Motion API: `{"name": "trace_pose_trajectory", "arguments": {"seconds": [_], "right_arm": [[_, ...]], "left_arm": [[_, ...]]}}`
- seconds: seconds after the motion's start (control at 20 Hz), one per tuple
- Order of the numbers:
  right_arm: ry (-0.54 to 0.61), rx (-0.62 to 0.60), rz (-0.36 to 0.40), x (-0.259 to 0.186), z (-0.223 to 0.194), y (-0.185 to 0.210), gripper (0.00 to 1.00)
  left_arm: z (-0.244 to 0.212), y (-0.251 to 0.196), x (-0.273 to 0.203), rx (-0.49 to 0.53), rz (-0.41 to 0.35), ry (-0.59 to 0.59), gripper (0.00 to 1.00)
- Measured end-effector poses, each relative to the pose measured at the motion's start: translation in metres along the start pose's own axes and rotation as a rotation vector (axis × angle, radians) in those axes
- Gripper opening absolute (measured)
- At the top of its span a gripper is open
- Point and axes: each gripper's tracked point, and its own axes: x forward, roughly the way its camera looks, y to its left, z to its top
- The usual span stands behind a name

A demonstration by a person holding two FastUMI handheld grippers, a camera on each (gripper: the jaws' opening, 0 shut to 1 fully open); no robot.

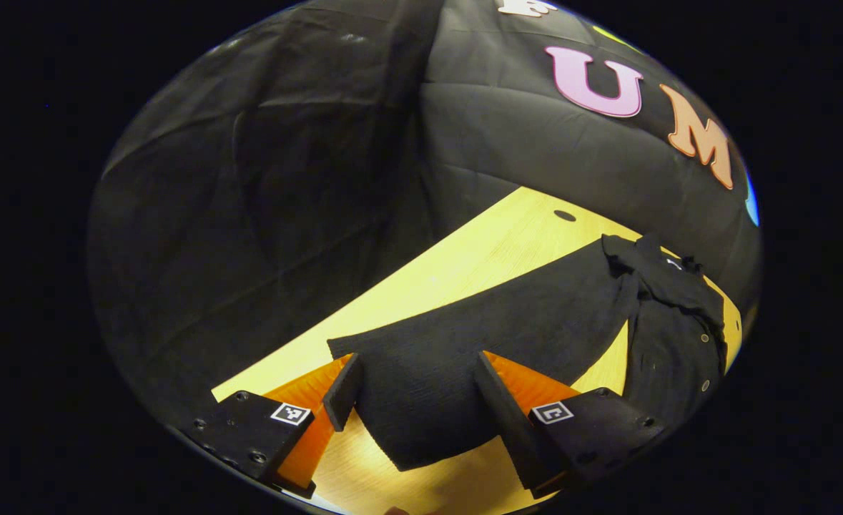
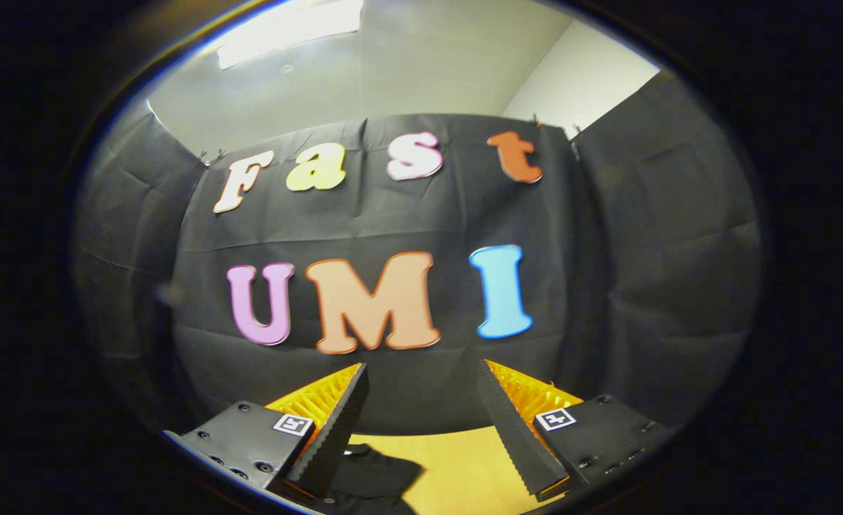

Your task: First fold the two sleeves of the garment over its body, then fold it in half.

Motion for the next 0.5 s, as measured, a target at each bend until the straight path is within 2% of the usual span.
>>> {"name": "trace_pose_trajectory", "arguments": {"seconds": [0.15,0.3,0.4,0.45,0.5], "right_arm": [[-0.001,-0.11,-0.122,-0.015,0.009,-0.049,0.93],[0.024,-0.111,-0.15,-0.027,0.01,-0.071,0.97],[0.042,-0.104,-0.159,-0.029,0.007,-0.081,0.96],[0.053,-0.107,-0.164,-0.03,0.003,-0.084,1.0],[0.06,-0.11,-0.166,-0.029,-0.001,-0.083,0.94]], "left_arm": [[-0.003,-0.009,0.007,0.065,0.019,-0.021,0.95],[0.0,-0.009,0.005,0.04,0.027,-0.035,0.9],[-0.003,-0.017,0.005,0.046,0.015,-0.041,0.75],[-0.004,-0.023,0.006,0.054,0.009,-0.037,0.6],[-0.002,-0.022,0.009,0.065,0.003,-0.034,0.55]]}}
